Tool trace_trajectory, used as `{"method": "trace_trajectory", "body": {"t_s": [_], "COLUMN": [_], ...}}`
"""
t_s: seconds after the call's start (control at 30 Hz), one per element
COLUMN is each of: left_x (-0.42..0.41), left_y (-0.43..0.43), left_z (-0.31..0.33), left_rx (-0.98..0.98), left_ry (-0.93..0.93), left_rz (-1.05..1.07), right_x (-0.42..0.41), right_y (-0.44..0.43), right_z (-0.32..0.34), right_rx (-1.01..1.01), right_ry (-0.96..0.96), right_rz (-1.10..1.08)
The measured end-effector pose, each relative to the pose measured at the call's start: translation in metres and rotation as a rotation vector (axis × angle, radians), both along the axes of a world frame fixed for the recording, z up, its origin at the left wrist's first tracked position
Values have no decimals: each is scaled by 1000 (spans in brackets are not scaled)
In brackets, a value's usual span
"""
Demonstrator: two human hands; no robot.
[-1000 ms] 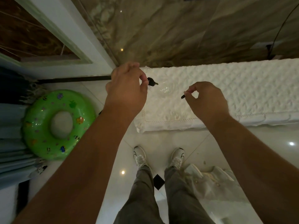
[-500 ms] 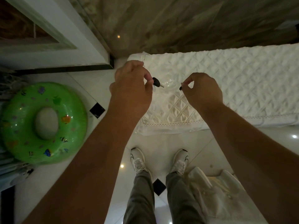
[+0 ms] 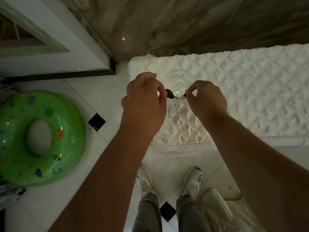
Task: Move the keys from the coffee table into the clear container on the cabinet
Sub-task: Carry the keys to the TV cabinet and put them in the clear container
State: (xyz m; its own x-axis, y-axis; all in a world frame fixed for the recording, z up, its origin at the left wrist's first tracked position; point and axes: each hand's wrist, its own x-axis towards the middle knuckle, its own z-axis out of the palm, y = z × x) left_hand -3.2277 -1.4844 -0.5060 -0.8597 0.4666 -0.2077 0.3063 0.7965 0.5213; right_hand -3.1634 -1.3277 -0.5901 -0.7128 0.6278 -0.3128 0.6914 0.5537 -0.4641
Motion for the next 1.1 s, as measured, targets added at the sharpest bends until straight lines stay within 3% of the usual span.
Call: {"method": "trace_trajectory", "body": {"t_s": [0.43, 0.7, 0.93, 1.1], "left_x": [-8, -10, -10, -9], "left_y": [9, 11, 14, 14], "left_z": [-31, -39, -42, -50], "left_rx": [-20, -25, -37, -22], "left_ry": [-3, -1, 2, 9], "left_rz": [16, 22, 21, 27], "right_x": [13, 8, 5, 4], "right_y": [-3, -1, -6, -6], "right_z": [-28, -30, -33, -21], "right_rx": [141, 173, 170, 109], "right_ry": [-187, -28, -161, -9], "right_rz": [68, -32, 53, 8]}}
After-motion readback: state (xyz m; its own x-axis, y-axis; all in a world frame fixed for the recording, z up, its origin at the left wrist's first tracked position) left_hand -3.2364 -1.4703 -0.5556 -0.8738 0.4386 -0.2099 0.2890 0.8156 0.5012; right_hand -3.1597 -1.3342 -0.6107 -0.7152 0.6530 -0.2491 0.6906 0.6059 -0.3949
